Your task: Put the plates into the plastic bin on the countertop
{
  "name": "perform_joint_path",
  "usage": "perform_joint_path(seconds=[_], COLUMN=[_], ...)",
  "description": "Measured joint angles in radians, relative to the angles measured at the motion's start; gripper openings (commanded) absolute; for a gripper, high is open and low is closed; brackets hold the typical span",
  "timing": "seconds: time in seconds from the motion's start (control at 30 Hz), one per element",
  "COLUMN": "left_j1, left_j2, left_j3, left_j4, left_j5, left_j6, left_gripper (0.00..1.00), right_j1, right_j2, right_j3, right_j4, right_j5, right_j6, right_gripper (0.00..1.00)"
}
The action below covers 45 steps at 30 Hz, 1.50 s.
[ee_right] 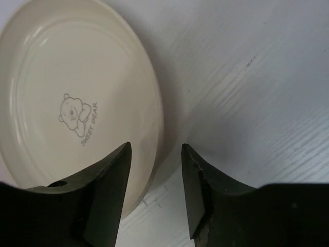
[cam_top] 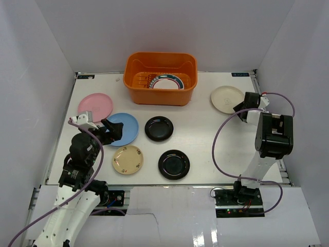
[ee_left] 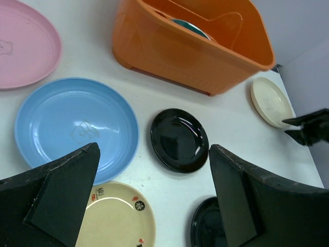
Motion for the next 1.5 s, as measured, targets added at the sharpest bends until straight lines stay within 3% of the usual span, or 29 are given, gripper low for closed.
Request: perform_joint_path(seconds=[0.07,0.1,0.17,0.33,0.5,0.6,0.7,0.93,1.3,1.5], left_j1=[-0.026,-0.042,-0.074,-0.121,-0.152,-0.170,-0.181,-0.188,-0.187,-0.182], left_j2=[-0.019,-0.024,-0.032,-0.063,-0.093,-0.096,-0.091,-0.035,0.102,0.244], left_j3=[-0.013,-0.017,-0.023,-0.024,-0.024,-0.024,-0.024,-0.024,-0.024,-0.013], left_j4=[-0.003,-0.008,-0.011,-0.022,-0.027,-0.027,-0.029,-0.037,-0.029,0.000], left_j5=[0.013,0.019,0.024,0.007,-0.021,-0.037,-0.047,-0.089,-0.124,-0.150], left_j6=[0.003,0.003,0.010,0.029,0.035,0.036,0.036,0.028,-0.006,-0.052], left_gripper=[0.98,0.98,0.98,0.98,0.98,0.98,0.98,0.98,0.98,0.98], right_j1=[0.000,0.000,0.001,0.001,0.034,0.116,0.239,0.484,0.604,0.623], right_j2=[0.034,0.041,0.049,0.004,-0.261,-0.447,-0.516,-0.278,0.360,0.439], right_j3=[0.003,0.007,0.009,-0.030,-0.128,-0.118,-0.031,0.349,0.995,0.957], right_j4=[0.016,0.027,0.036,0.077,0.072,0.133,0.188,0.201,0.018,-0.061], right_j5=[-0.011,-0.017,-0.024,-0.023,0.002,0.027,0.029,0.011,0.002,-0.035], right_j6=[0.002,0.002,0.011,0.024,-0.034,-0.094,-0.167,-0.327,-0.498,-0.502], right_gripper=[0.37,0.20,0.10,0.08,0.08,0.08,0.08,0.08,0.08,0.11])
